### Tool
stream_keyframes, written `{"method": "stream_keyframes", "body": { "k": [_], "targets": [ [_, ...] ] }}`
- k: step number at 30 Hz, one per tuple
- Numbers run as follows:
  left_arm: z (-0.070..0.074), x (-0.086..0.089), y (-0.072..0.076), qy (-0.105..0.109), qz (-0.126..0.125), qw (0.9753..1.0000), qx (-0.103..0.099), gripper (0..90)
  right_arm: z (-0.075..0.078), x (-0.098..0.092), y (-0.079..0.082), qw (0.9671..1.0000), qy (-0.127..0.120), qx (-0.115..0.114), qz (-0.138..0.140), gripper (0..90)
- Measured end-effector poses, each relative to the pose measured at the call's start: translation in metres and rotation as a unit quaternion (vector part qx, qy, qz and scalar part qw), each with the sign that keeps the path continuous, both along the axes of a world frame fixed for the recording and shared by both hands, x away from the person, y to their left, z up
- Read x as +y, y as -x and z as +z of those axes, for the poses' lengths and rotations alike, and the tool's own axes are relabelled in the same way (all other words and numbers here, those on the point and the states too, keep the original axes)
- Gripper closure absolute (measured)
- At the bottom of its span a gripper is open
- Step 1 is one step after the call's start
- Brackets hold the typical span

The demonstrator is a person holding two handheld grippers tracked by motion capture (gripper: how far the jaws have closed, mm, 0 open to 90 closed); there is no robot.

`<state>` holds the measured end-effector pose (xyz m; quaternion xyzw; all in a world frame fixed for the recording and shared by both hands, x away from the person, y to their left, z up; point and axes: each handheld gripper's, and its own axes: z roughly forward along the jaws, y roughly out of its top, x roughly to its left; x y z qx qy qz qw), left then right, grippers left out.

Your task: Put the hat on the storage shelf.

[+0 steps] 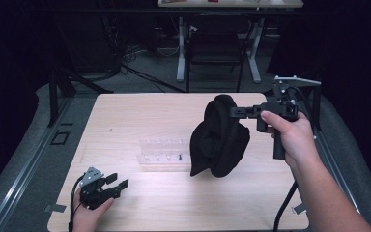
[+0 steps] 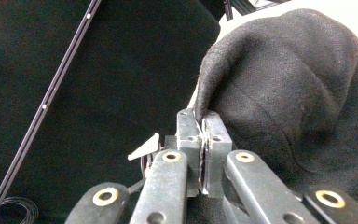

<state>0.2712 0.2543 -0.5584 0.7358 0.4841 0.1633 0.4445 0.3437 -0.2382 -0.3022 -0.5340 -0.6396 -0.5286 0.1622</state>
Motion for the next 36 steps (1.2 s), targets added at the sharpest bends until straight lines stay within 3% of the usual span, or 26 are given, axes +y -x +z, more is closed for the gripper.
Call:
{"method": "stream_keyframes", "body": {
  "k": [36],
  "targets": [
    [0.001,0.002,0.0,0.003,-0.004,1.0,0.001,41.2,-0.01,0.038,-0.045,0.9996,0.006,-0.007,-0.025,88.3]
  ]
}}
